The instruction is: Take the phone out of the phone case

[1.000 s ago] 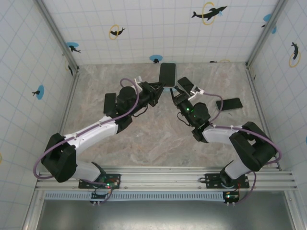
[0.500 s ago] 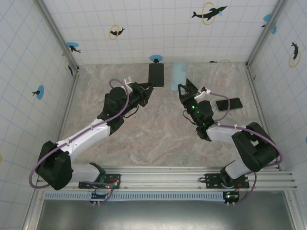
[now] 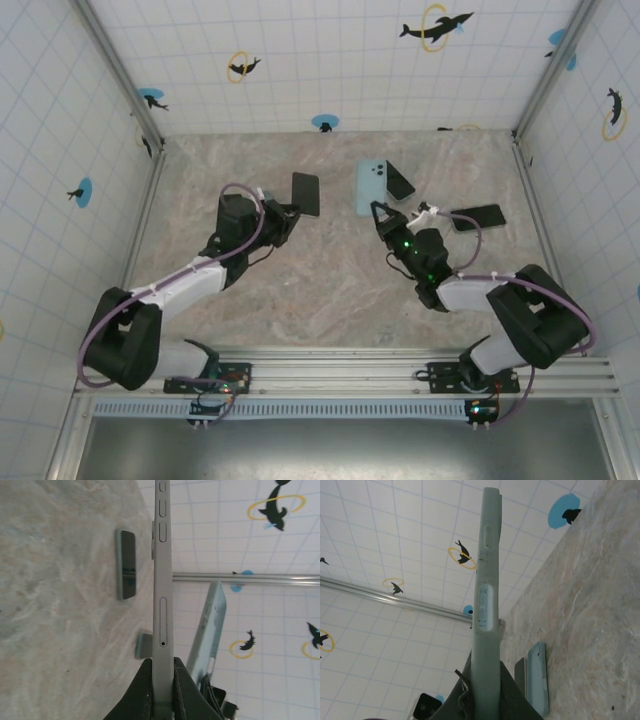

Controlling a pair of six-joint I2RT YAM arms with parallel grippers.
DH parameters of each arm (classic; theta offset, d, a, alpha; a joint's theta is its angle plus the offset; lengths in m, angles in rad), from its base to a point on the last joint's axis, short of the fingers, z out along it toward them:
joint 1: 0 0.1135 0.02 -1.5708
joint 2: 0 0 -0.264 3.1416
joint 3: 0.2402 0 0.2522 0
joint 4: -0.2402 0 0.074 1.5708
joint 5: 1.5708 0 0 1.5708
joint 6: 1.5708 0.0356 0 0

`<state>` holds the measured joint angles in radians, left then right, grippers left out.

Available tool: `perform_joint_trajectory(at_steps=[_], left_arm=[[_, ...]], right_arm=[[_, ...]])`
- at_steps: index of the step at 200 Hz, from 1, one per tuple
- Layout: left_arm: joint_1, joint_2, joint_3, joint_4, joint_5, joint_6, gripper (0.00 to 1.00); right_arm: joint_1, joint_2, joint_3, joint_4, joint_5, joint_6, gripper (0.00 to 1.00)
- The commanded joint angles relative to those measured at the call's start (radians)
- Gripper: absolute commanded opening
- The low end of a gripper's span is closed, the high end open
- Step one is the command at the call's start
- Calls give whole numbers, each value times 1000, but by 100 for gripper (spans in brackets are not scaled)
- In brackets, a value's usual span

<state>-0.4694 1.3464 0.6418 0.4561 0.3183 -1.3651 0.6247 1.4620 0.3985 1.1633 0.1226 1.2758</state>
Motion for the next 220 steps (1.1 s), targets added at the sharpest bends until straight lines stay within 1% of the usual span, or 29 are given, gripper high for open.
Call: perform_joint_trajectory(at_steps=[1, 15, 17, 20, 35, 50, 81, 103, 138, 220], left_arm=[[28, 37, -15, 89, 61, 93, 0], [35, 70, -12, 86, 73, 132, 0], [60, 75, -13, 91, 77, 134, 0], [73, 83, -16, 101, 82, 136, 0], [100, 131, -20, 150, 115, 142, 0], [115, 178, 1, 144, 131, 173, 0], [144, 269, 19, 200, 159, 176, 0], [153, 316, 30, 225, 160, 171, 0], [164, 388, 69, 266, 154, 151, 0], [184, 534, 111, 374, 210, 76, 0]], right_arm=[[18, 18, -20, 98, -9, 18, 1], [26, 24, -23, 104, -7, 18, 1], [28, 25, -24, 107, -6, 18, 1], [30, 27, -25, 111, -7, 19, 1], [37, 40, -23, 121, -16, 25, 1], [47, 51, -18, 119, -27, 27, 1], [69, 64, -23, 117, -17, 33, 2], [82, 77, -45, 155, 10, 47, 1], [90, 89, -45, 145, 10, 50, 2], [88, 136, -36, 167, 4, 71, 2]])
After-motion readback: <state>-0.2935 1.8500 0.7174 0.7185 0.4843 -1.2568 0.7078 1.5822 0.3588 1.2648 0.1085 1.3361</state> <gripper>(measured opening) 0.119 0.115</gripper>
